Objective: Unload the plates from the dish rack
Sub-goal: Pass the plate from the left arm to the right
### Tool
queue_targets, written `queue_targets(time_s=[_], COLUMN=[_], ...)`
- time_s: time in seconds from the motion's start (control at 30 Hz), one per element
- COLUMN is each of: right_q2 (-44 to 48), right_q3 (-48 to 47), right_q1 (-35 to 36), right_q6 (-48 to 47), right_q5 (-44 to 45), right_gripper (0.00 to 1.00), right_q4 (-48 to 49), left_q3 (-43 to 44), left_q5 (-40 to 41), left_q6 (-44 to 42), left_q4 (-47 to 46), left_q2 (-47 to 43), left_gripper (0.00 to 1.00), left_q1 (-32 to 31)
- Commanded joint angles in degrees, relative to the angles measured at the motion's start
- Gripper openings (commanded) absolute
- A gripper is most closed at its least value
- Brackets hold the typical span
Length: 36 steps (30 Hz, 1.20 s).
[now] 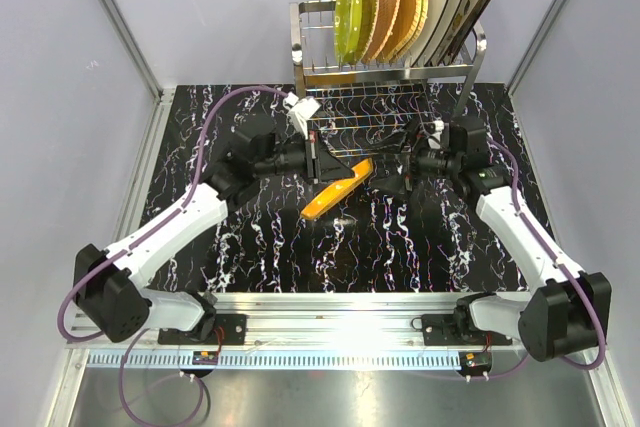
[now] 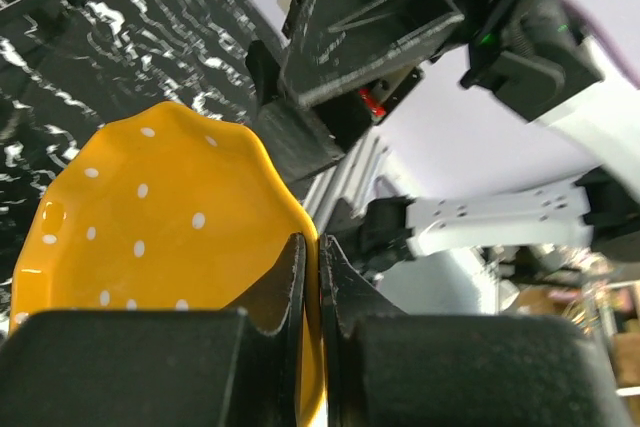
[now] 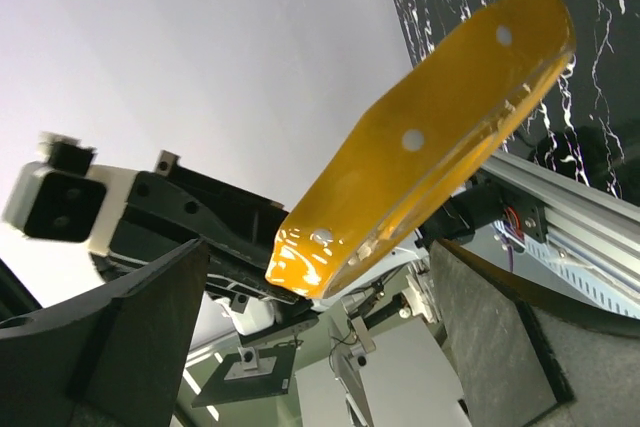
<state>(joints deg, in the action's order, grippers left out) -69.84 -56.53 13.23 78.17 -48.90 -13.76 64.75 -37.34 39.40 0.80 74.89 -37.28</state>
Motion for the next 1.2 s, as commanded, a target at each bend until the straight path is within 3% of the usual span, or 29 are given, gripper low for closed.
queue_targets(time_s=[0.0, 0.2, 0.43, 0.57, 0.7, 0.73, 1.03, 1.13, 1.17], right_q2=[-0.64, -2.75, -6.0, -7.15, -7.32, -7.06, -6.01, -6.01, -6.09], right_q3=[0.28, 1.43, 0.55, 0.72, 0.81, 0.9, 2.57, 2.92, 3.01], right_q1=[1.88, 4.08, 6.01, 6.54, 6.45, 6.54, 6.54, 6.37, 6.19], right_q6=[-1.88, -1.71, -0.48, 1.01, 1.72, 1.81, 1.99, 0.67, -0.73], right_q5=[0.48, 0.57, 0.39, 0.3, -0.05, -0.05, -0.84, -2.77, -3.56], right_gripper=[1.0, 0.98, 0.92, 0.83, 0.68, 0.61, 0.32, 0.22, 0.18], right_q4=[-2.93, -3.12, -0.48, 1.89, 3.91, 4.09, 8.21, 13.04, 16.62], left_q3=[7.05, 9.78, 13.11, 14.26, 15.23, 15.32, 15.76, 15.32, 15.06], left_q5=[-2.21, -2.12, -1.86, -0.45, 1.83, 2.27, 6.93, 7.98, 8.07], left_q6=[-8.18, -13.37, -21.46, -24.71, -28.4, -29.02, -34.3, -33.86, -33.43], left_q4=[-2.82, -0.97, 7.98, 10.8, 14.23, 15.19, 19.06, 18.98, 18.63], left_q2=[-0.45, 0.52, 1.92, 2.98, 3.85, 3.86, 4.21, 3.86, 3.42], left_gripper=[0.0, 0.0, 0.0, 0.0, 0.0, 0.0, 0.0, 0.01, 0.06], left_q1=[-1.13, -2.62, -5.52, -7.72, -9.65, -9.92, -12.91, -13.26, -13.26])
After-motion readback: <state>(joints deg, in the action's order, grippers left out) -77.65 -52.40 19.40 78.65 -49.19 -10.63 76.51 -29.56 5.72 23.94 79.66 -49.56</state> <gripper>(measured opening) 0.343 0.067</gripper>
